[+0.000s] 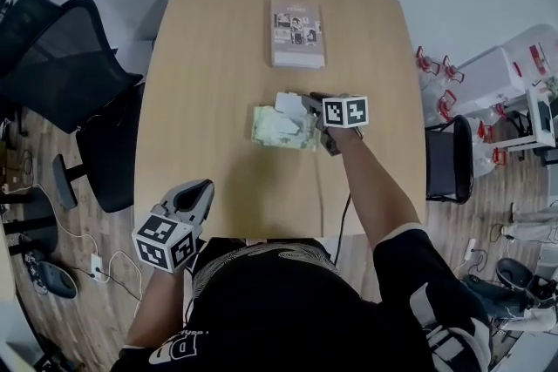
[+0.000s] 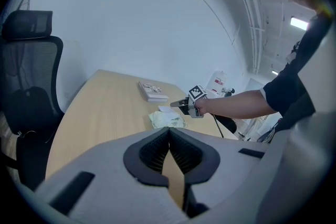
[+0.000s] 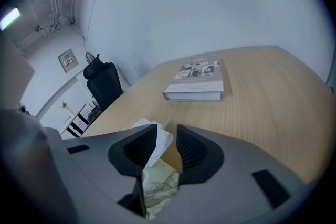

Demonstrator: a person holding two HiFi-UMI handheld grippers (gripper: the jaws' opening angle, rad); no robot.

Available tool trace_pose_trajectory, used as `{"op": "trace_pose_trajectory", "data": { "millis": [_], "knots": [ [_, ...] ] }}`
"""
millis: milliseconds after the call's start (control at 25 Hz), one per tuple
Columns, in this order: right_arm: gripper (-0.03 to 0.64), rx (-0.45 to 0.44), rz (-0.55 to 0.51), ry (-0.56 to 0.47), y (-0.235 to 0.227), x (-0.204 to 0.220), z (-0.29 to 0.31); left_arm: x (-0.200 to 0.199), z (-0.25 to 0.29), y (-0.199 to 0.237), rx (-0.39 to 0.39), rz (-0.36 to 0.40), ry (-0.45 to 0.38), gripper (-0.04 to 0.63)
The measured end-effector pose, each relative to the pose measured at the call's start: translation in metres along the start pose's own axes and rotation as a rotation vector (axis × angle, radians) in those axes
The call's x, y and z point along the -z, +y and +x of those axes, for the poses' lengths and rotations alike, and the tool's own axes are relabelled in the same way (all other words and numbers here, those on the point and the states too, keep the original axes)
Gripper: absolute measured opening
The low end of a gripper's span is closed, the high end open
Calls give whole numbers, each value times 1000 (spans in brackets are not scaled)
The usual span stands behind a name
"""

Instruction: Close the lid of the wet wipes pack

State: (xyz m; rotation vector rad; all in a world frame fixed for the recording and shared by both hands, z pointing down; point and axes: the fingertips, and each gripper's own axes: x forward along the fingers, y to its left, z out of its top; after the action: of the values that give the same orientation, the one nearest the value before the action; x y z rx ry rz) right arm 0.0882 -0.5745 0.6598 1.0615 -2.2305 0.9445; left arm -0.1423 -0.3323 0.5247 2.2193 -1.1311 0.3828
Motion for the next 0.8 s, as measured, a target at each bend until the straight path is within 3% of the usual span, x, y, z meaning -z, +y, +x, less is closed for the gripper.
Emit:
{"op": "trace_pose_trajectory", "data": {
  "millis": [440, 800],
  "knots": [
    [129, -109, 67, 55, -5, 5, 18, 11, 0, -1, -57, -2, 21, 18],
    [124, -152, -30, 55, 11, -6, 12, 10, 3, -5, -53, 1, 14, 18]
  ]
}}
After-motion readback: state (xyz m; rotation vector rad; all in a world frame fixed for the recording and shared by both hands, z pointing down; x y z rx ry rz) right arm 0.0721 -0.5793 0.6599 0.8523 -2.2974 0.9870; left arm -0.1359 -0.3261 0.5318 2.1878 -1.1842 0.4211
